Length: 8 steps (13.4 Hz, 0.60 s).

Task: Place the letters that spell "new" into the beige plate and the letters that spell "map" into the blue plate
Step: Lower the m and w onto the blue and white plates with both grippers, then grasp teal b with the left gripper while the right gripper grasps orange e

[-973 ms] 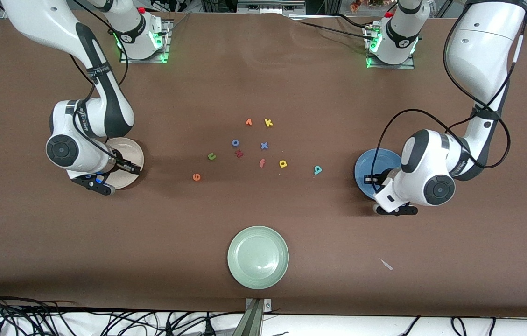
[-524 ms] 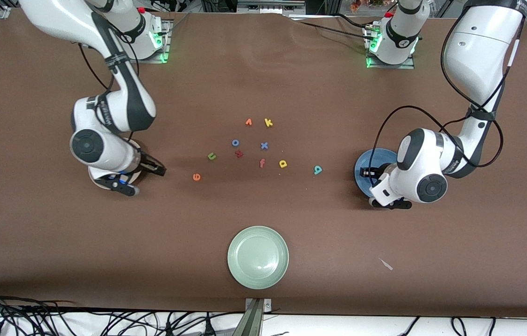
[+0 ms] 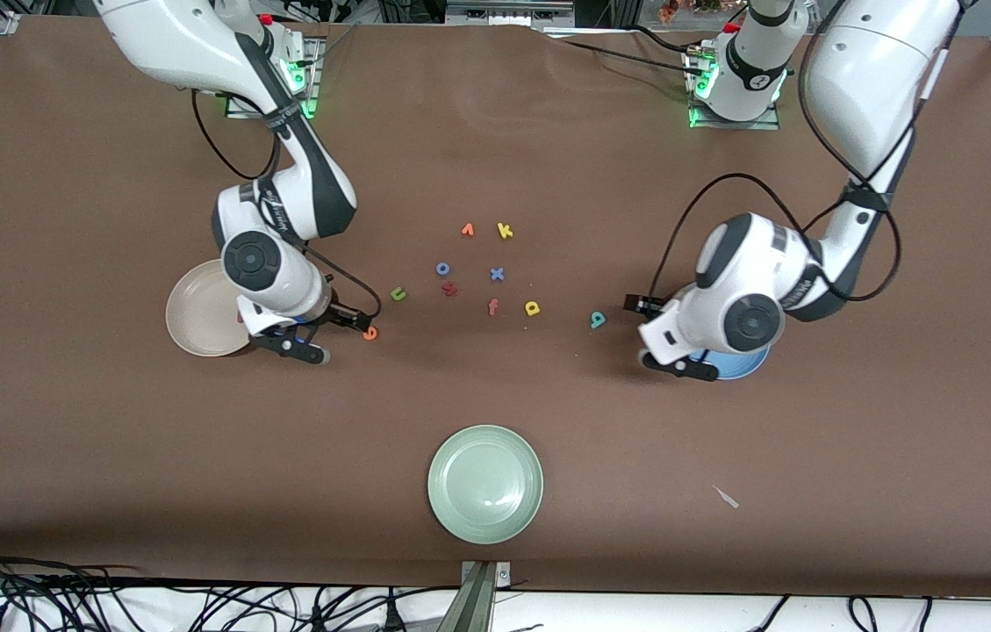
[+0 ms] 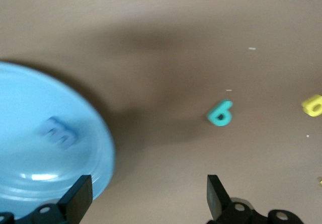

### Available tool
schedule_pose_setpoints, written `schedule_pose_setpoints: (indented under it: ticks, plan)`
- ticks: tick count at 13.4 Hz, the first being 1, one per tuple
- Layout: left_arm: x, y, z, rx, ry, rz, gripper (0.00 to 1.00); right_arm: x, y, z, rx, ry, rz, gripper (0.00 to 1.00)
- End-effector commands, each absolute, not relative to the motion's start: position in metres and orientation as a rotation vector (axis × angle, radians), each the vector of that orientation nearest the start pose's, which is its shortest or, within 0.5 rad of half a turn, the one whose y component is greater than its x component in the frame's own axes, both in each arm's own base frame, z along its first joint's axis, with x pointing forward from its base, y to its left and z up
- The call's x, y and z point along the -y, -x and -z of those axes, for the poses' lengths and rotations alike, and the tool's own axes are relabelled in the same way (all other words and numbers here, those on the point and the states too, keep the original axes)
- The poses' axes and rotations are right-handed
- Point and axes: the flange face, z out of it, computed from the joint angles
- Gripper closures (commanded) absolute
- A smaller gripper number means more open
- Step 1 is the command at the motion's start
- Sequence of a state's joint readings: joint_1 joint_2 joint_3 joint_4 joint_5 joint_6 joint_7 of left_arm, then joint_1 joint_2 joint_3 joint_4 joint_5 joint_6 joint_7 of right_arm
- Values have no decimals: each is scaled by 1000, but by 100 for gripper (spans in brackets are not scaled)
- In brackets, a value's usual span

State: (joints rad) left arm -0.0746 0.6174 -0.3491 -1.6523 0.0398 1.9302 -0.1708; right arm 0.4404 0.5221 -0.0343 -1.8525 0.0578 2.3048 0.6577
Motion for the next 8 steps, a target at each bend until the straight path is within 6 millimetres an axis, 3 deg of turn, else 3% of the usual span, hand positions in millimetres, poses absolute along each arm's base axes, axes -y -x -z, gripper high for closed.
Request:
schedule_pose_setpoints:
  ticks: [1, 5, 8]
  plan:
    - [270, -592, -240, -513, 3108, -464, 0, -264, -585, -224, -449, 3104, -92, 0]
    - [297, -589, -219, -571, 3137, -383, 1, -276, -582, -204, -425, 3079, -45, 0]
    - [316, -583, -204, -612, 3154, -329, 9, -284, -579, -192, -406, 3067, -23, 0]
